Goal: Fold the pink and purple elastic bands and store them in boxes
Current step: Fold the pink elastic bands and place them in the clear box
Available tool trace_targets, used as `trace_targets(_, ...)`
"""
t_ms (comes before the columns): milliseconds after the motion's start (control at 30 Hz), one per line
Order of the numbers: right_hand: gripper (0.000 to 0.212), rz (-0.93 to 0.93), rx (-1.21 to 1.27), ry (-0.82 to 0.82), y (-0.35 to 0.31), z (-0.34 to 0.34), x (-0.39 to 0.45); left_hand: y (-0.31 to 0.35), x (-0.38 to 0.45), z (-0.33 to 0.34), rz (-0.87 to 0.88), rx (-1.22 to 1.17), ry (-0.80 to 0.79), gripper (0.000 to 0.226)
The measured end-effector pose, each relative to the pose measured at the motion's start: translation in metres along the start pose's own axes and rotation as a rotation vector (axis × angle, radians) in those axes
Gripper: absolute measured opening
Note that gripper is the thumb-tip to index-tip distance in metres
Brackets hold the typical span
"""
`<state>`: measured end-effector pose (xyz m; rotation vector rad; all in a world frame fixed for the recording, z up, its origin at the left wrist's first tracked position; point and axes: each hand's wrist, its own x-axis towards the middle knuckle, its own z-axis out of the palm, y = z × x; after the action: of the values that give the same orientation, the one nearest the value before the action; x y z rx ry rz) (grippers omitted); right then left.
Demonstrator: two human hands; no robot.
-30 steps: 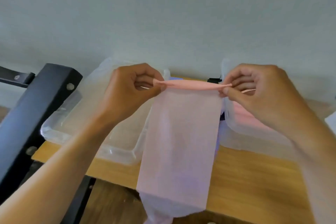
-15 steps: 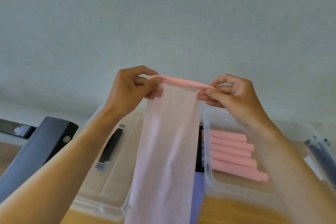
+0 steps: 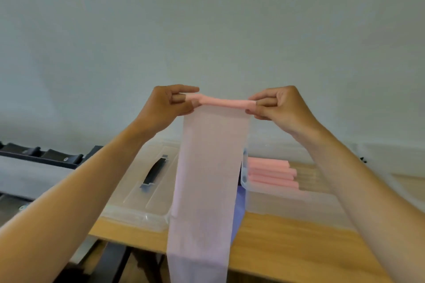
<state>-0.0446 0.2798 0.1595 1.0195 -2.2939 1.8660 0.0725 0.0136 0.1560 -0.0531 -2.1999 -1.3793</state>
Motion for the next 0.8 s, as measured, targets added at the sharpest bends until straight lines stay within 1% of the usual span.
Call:
trace_targets(100,0.006,-0.094,-0.224,-0.006,-0.007,-0.001,-0.022,0.011,-0.023,-0.003,0.072,0.281,-0.023,0.015)
trace_targets(133,0.005,-0.133,-0.317,-0.011,-0.01,-0.001,-0.029,0.015,-0.031,-0.002,0.094,0.339,-0.01,0.011)
trace_targets(200,0.008,-0.191,-0.509,-0.033,-0.014,-0.002,-0.042,0.022,-0.044,0.0,0.122,0.388,0.019,0.004)
trace_targets(233,0.009,-0.192,-0.549,-0.044,-0.016,-0.001,-0.047,0.025,-0.051,0.001,0.127,0.404,0.025,0.002)
trace_targets(267,0.008,-0.175,-0.524,-0.053,-0.017,0.0,-0.052,0.028,-0.057,0.003,0.128,0.409,0.022,0.003)
trace_targets(333,0.005,-0.087,-0.3,-0.075,-0.017,0.004,-0.061,0.029,-0.068,0.004,0.095,0.337,0.01,0.009)
trace_targets(400,0.003,0.028,-0.036,-0.079,-0.015,0.008,-0.067,0.026,-0.075,0.005,0.024,0.176,0.016,0.013)
trace_targets(500,0.01,0.118,0.177,-0.078,-0.008,0.015,-0.076,0.018,-0.087,0.011,-0.056,-0.03,0.041,0.016)
trace_targets(567,0.015,0.16,0.246,-0.059,0.001,0.021,-0.083,0.013,-0.098,0.017,-0.089,-0.088,0.069,0.017)
trace_targets(667,0.006,0.18,0.271,-0.039,0.018,0.031,-0.094,0.003,-0.115,0.025,-0.138,-0.126,0.135,0.021)
trace_targets(733,0.02,0.18,0.27,-0.046,0.03,0.035,-0.102,-0.008,-0.127,0.029,-0.17,-0.19,0.166,0.022)
trace_targets(800,0.028,0.183,0.226,-0.062,0.04,0.037,-0.111,-0.02,-0.139,0.032,-0.209,-0.251,0.15,0.033)
